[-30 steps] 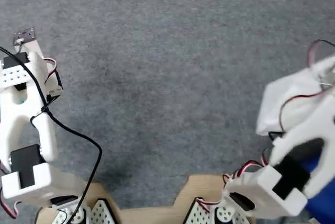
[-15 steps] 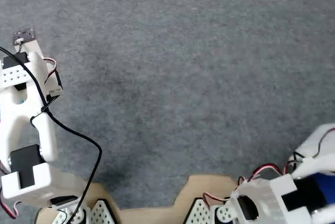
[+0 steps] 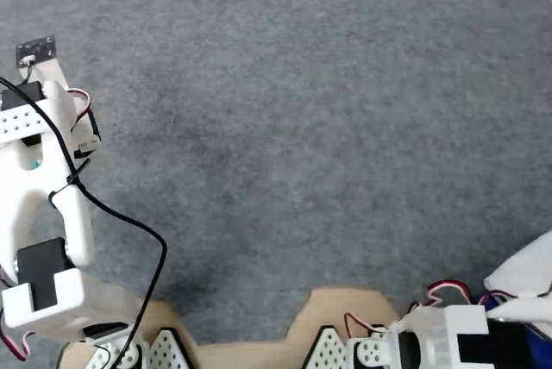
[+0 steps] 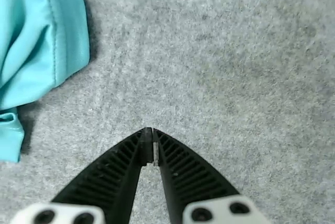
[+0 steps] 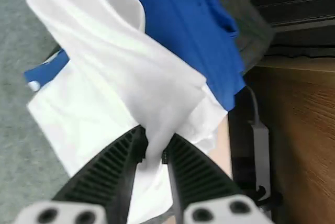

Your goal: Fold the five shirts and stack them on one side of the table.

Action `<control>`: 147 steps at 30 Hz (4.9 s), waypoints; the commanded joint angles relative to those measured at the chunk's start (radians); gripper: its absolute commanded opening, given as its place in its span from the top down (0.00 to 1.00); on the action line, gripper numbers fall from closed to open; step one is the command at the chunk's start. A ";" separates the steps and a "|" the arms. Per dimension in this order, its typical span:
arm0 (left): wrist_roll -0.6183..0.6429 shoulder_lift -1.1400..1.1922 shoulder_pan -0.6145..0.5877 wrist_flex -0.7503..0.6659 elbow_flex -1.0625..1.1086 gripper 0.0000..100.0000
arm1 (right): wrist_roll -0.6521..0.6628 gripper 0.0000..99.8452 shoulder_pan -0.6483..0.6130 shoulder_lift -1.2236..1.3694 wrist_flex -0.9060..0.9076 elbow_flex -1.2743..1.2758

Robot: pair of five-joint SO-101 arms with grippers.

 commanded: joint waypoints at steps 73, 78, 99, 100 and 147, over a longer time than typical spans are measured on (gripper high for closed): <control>-0.394 0.816 -0.717 0.459 -1.066 0.98 | -0.269 0.70 -1.776 0.163 -0.083 -0.082; -0.318 0.757 -0.565 0.470 -1.048 0.98 | -0.269 0.70 -1.776 0.165 -0.083 -0.081; -0.247 -0.260 0.649 0.296 0.068 0.98 | -0.097 0.70 -1.354 0.170 -0.087 -0.082; -0.247 -0.291 0.686 0.287 0.100 0.98 | -0.084 0.70 -1.342 0.170 -0.089 -0.082; -0.012 -0.420 -0.486 -0.301 0.626 0.64 | -0.146 0.94 -2.322 1.415 -0.054 -1.434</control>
